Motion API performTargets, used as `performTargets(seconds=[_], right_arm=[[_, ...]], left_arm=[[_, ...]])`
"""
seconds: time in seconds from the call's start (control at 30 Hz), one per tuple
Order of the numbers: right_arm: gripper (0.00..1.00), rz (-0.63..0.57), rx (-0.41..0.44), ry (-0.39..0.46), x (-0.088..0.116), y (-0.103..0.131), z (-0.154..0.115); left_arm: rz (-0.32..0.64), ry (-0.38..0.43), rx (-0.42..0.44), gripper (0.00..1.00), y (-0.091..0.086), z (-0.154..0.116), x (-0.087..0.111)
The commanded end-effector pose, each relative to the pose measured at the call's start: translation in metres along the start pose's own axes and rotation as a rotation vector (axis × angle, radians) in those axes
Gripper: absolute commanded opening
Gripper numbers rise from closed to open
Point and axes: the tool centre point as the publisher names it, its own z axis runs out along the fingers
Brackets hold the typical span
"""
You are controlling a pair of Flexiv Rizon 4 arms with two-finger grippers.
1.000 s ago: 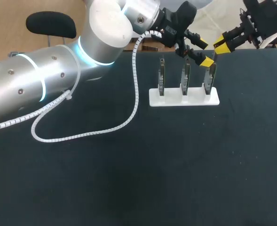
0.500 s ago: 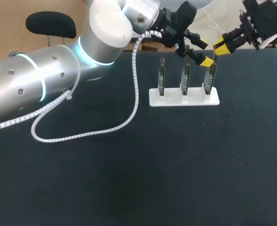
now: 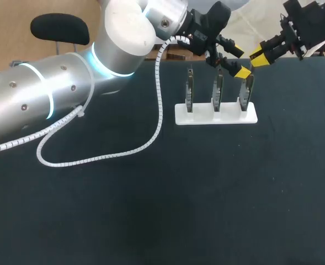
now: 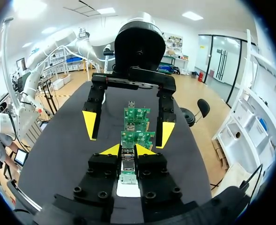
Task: Pick up the optical module with the left hand, and insert it into the network port with the right hand.
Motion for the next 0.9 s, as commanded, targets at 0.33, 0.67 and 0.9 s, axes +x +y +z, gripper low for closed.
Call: performTargets(seconds=[0.33,0.67,0.9], right_arm=[[1.0,0.008,0.011,-0.001,0.0,0.0,-0.001],[1.0,0.009,0.019,-0.004,0.0,0.001,-0.007],[1.0,0.019,0.034,-0.016,0.0,0.003,-0.013]], left_arm=[[-0.001,0.004,0.003,1.0,0.002,0.0,-0.001],[-0.001,0.004,0.003,1.0,0.002,0.0,-0.001],[-0.001,0.004,0.003,1.0,0.002,0.0,-0.001]])
